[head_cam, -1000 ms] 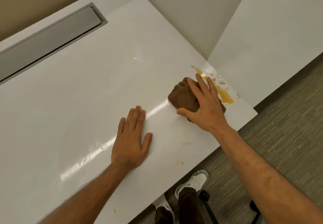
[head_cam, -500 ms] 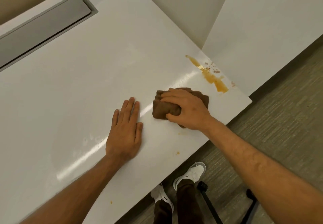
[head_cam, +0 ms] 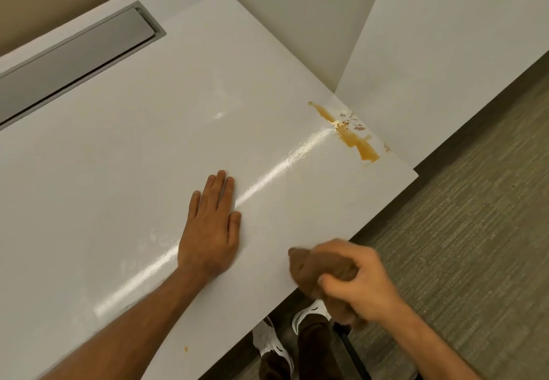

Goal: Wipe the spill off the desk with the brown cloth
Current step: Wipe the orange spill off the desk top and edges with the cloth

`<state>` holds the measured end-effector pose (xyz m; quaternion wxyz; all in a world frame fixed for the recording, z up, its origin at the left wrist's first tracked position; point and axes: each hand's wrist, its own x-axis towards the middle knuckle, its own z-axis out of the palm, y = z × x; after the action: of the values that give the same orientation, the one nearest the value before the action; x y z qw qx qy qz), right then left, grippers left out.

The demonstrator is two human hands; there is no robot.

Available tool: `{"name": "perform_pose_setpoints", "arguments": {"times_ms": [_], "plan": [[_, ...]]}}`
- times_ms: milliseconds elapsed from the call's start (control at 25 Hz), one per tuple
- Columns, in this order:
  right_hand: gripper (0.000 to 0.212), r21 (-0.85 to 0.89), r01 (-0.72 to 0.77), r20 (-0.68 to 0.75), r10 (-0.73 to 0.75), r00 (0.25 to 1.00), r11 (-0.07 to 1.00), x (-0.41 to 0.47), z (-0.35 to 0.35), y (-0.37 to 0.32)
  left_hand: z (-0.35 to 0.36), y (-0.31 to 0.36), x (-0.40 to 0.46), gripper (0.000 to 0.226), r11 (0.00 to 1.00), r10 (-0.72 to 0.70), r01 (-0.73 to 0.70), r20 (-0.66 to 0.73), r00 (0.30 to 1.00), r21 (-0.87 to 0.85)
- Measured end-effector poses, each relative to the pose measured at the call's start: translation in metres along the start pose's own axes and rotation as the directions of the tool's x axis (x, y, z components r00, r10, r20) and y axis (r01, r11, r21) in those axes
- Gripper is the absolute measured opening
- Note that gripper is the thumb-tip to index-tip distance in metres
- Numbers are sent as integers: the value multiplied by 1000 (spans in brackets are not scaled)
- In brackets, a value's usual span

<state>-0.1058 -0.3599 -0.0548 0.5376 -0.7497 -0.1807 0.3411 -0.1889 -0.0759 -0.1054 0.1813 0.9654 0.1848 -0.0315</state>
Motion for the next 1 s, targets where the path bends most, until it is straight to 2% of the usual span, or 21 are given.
{"name": "perform_pose_setpoints", "arguments": {"times_ms": [80, 160, 280, 360, 480, 560, 640, 760, 840, 1000], "plan": [[35, 175, 6, -204, 31, 978, 985, 15, -15, -21, 0, 0, 0, 64, 1000, 6, -6, 1, 1000, 0], [36, 166, 92, -383, -22, 923, 982, 39, -35, -46, 0, -1, 0, 64, 1000, 7, -7, 0, 1000, -5], [26, 82, 171, -574, -93, 814, 982, 73, -67, -75, 1, -1, 0, 64, 1000, 2, -2, 0, 1000, -14], [21, 20, 121, -689, -74, 721, 992, 90, -85, -73, 2, -2, 1, 65, 1000, 1, -1, 0, 1000, -19], [24, -66, -100, -794, 9, 608, 993, 107, -92, -45, 2, -3, 1, 65, 1000, -1, 1, 2, 1000, -29], [34, -239, -268, -776, -18, 630, 933, 114, -80, -22, 1, -2, 1, 66, 1000, -2, 2, 6, 1000, -25], [43, -450, -289, -709, -142, 690, 845, 121, -68, -6, 1, -1, 1, 66, 1000, -2, 2, 7, 1000, -21], [56, -462, -257, -667, -142, 731, 849, 130, -73, -3, 0, -1, 1, 67, 1000, -8, 8, 10, 1000, -18], [63, -490, -254, -606, -116, 787, 834, 131, -81, 0, -2, 0, 0, 66, 1000, -6, 6, 9, 1000, -15], [51, -533, -190, -488, -116, 865, 824, 133, -85, -4, -2, 1, 1, 66, 1000, -6, 6, 2, 1000, -10]]}}
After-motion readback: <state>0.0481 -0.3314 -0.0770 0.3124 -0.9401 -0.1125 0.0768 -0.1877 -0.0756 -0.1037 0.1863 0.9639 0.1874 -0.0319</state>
